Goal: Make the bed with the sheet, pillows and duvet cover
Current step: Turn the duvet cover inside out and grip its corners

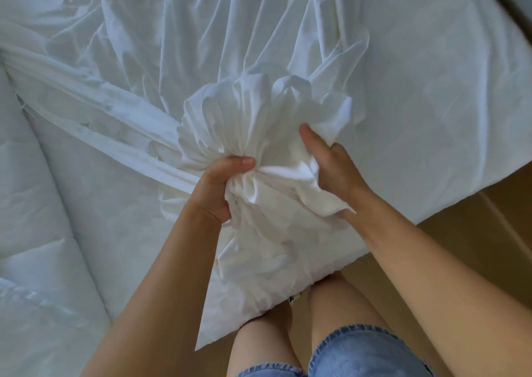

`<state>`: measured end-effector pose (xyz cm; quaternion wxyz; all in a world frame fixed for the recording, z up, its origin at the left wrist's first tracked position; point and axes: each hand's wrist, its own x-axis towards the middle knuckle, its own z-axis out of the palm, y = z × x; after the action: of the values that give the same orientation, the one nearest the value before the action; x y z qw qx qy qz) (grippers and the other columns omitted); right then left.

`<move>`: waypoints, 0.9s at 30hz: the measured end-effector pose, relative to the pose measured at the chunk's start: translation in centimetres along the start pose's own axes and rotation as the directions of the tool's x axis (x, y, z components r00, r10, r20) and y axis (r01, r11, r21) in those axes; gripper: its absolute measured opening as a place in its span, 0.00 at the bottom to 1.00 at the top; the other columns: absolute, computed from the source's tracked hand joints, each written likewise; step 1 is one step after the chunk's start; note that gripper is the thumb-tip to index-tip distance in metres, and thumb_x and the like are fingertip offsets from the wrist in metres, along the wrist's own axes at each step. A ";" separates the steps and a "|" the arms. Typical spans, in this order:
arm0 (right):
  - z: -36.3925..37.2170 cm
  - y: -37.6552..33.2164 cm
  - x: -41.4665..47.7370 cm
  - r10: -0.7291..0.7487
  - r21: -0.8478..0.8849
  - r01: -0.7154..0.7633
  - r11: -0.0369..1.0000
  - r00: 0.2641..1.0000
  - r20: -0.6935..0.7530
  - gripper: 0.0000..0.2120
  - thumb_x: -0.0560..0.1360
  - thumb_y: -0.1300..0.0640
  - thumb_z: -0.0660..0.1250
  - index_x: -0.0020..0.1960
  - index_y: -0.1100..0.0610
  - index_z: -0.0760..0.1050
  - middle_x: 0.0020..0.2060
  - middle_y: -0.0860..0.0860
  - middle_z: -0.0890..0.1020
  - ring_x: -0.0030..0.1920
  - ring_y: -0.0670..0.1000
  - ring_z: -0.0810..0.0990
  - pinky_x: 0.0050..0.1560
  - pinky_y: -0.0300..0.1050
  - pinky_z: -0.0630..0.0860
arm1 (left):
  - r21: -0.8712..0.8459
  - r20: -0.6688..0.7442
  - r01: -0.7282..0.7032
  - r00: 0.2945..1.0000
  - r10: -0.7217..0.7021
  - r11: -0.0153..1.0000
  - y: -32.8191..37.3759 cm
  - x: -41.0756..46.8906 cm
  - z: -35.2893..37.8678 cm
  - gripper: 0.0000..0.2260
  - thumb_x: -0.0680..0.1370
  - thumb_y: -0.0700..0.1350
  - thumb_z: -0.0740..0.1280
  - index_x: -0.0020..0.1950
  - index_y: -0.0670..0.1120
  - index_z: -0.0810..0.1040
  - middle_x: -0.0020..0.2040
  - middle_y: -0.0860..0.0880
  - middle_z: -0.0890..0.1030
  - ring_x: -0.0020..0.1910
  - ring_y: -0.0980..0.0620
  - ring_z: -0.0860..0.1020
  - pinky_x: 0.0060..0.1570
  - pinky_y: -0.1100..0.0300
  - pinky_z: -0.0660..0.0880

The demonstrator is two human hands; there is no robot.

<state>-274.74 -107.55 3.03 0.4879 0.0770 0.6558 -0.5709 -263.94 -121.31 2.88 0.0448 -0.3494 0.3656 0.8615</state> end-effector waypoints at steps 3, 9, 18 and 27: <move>0.3 1.8 -1.7 0.074 0.006 -0.075 0.997 0.996 0.056 0.12 0.76 0.46 0.63 0.47 0.53 0.80 0.46 0.51 0.85 0.48 0.50 0.82 0.54 0.45 0.77 | -0.143 -0.014 -0.038 0.999 0.036 0.989 -0.8 0.1 0.0 0.14 0.59 0.36 0.66 0.42 0.43 0.84 0.37 0.46 0.83 0.38 0.47 0.82 0.38 0.56 0.79; -1.0 2.4 -2.3 0.018 0.415 -0.034 0.909 0.999 0.042 0.11 0.79 0.48 0.59 0.52 0.52 0.77 0.46 0.48 0.85 0.48 0.47 0.84 0.43 0.38 0.80 | -0.062 -0.024 0.079 0.996 -0.081 0.995 -1.6 -1.2 -0.9 0.12 0.52 0.38 0.68 0.34 0.44 0.84 0.31 0.47 0.81 0.30 0.50 0.81 0.31 0.60 0.78; 1.9 1.9 -2.3 -0.058 0.182 0.011 0.983 0.966 0.252 0.14 0.81 0.44 0.52 0.56 0.44 0.75 0.50 0.34 0.81 0.55 0.33 0.76 0.56 0.30 0.72 | 0.041 -0.018 0.240 0.971 -0.239 0.970 -2.3 -2.5 -0.9 0.28 0.48 0.39 0.80 0.48 0.43 0.82 0.41 0.45 0.84 0.40 0.46 0.83 0.37 0.54 0.79; 1.7 3.4 -3.3 -0.226 0.005 0.227 0.974 0.972 -0.062 0.12 0.76 0.46 0.64 0.44 0.54 0.78 0.38 0.50 0.83 0.40 0.43 0.81 0.40 0.34 0.77 | -0.108 -0.039 0.024 0.999 -0.028 0.994 -2.1 -2.1 -0.4 0.26 0.47 0.44 0.82 0.43 0.44 0.85 0.40 0.46 0.83 0.40 0.47 0.83 0.40 0.55 0.80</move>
<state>-269.90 -106.26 3.37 0.3989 0.0218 0.6712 -0.6244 -261.41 -119.69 2.80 0.0296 -0.3733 0.3148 0.8721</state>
